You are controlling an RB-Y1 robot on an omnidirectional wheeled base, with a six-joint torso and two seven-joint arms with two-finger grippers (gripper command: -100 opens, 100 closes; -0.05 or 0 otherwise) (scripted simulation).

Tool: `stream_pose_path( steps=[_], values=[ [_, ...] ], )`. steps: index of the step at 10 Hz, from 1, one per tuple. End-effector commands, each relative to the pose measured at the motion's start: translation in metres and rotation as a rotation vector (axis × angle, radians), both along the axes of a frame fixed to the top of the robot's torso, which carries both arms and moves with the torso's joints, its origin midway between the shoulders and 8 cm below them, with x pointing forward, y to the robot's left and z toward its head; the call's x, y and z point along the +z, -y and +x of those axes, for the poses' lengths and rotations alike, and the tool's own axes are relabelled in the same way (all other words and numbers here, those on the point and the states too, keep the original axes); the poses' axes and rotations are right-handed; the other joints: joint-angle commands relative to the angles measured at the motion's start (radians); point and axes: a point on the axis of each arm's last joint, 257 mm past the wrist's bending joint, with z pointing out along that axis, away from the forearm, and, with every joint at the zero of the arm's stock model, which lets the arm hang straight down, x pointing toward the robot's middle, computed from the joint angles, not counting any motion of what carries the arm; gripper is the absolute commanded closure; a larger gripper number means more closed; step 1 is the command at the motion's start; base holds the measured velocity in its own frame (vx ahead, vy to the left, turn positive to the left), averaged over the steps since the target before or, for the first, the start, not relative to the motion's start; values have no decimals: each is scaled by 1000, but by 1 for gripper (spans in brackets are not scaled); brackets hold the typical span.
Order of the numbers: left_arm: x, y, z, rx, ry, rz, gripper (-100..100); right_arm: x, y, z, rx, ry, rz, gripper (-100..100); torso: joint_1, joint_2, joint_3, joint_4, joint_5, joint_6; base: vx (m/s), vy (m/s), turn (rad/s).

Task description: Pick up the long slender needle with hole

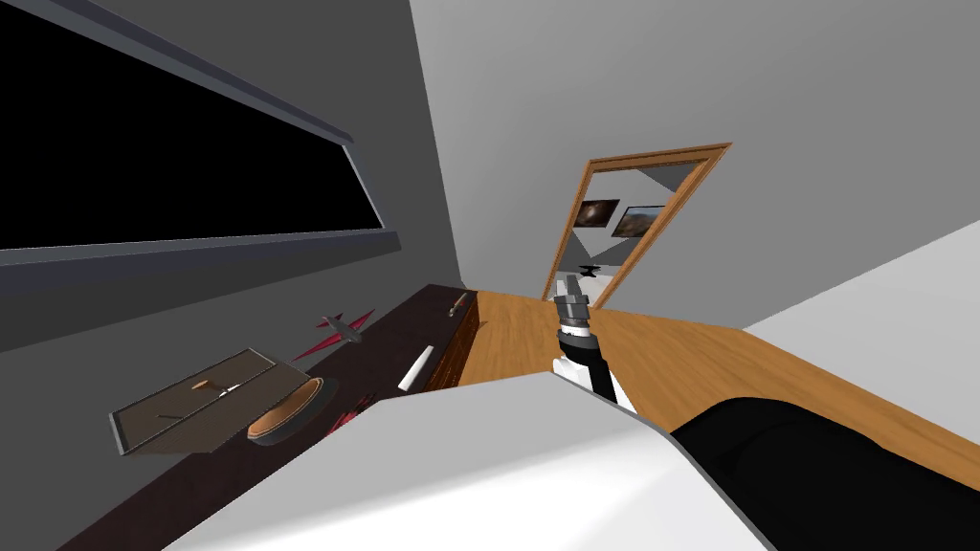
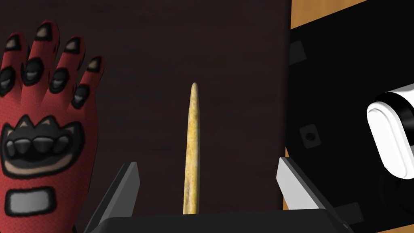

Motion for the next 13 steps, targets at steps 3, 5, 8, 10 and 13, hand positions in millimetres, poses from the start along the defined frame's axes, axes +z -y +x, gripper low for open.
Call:
stream_pose_path(
  steps=[3, 5, 8, 10, 13],
  values=[
    [-10, -1, -34, 38, -93, -66, -100, 0, 0, 0, 0, 0, 0, 0, 0, 0, 0, 0, 0, 0, 2, 37, -152],
    [-13, -1, -45, 51, -123, -88, -100, 0, 0, 0, 0, 0, 0, 0, 1, 0, 0, 0, 0, 0, -1, 44, -143],
    [-17, -2, -69, 79, -186, -130, -100, 0, 0, 0, 0, 0, 0, 0, -1, 1, 0, 0, 0, -1, -7, 29, -138],
    [-17, -3, -72, 82, -193, -134, -100, 0, 0, 0, 0, 0, 0, 0, 0, 1, 0, 0, 0, -1, -6, 29, -86],
    [-31, 8, -69, 83, -196, -136, -100, 0, 0, 0, 0, 0, 0, 0, -1, 0, 0, 0, 0, -1, 2, 25, 1]
  ],
)
